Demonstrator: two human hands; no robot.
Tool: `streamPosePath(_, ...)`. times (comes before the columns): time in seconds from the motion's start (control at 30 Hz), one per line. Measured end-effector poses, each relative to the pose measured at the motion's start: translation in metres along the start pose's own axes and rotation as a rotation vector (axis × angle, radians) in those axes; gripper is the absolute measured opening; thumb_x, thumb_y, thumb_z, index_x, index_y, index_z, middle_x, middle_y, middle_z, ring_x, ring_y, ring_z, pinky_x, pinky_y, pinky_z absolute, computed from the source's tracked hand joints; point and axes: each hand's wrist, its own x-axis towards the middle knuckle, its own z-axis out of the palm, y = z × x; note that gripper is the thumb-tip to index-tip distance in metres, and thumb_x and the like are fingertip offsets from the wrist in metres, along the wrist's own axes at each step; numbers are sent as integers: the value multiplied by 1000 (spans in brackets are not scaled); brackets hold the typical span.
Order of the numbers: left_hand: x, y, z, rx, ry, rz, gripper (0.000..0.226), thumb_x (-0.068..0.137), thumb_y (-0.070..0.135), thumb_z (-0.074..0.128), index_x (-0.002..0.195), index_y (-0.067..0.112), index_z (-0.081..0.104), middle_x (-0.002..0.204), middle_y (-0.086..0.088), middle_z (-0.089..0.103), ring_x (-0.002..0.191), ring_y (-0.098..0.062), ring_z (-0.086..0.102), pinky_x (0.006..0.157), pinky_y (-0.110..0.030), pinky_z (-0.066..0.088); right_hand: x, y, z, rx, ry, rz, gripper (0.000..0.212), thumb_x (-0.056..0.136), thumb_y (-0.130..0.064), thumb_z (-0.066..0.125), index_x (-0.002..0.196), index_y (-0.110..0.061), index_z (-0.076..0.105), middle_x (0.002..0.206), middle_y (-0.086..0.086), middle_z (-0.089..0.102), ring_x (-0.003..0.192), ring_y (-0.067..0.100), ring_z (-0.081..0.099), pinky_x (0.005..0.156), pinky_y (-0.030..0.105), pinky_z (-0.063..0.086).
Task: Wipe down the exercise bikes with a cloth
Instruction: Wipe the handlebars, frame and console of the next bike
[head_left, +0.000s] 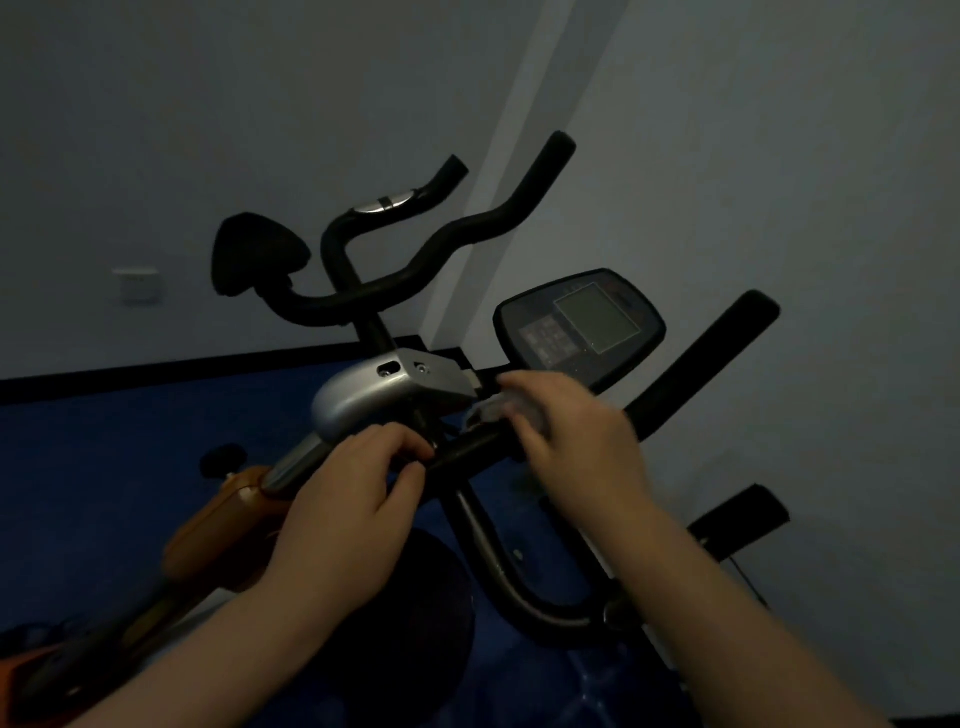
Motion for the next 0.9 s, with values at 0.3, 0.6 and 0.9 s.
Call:
streamPosePath(0.3,-5,-19,5,-290,167,-125,24,89,8,55,80,30,59,84,15,63,80,-4,59,67,-18,43,-16,-45,35,123,17,-218,27,88,-20,56,112,-16,67,103,-1,71,91,15,66,81,29,54)
streamPosePath(0.6,-8,-17,3,-385,154,-164,17,88,14,54,79,28,58,78,3,62,74,-16,59,68,-36,49,-32,-50,32,223,-32,-174,30,86,-19,60,115,-24,64,109,-7,68,98,8,64,84,27,52)
streamPosePath(0.9,-13,-16,2,-403,150,-150,18,87,10,57,77,25,60,80,3,62,66,-19,59,59,-29,47,31,-36,17,302,-292,3,16,77,-21,76,86,-22,63,95,-9,56,87,5,56,75,24,48)
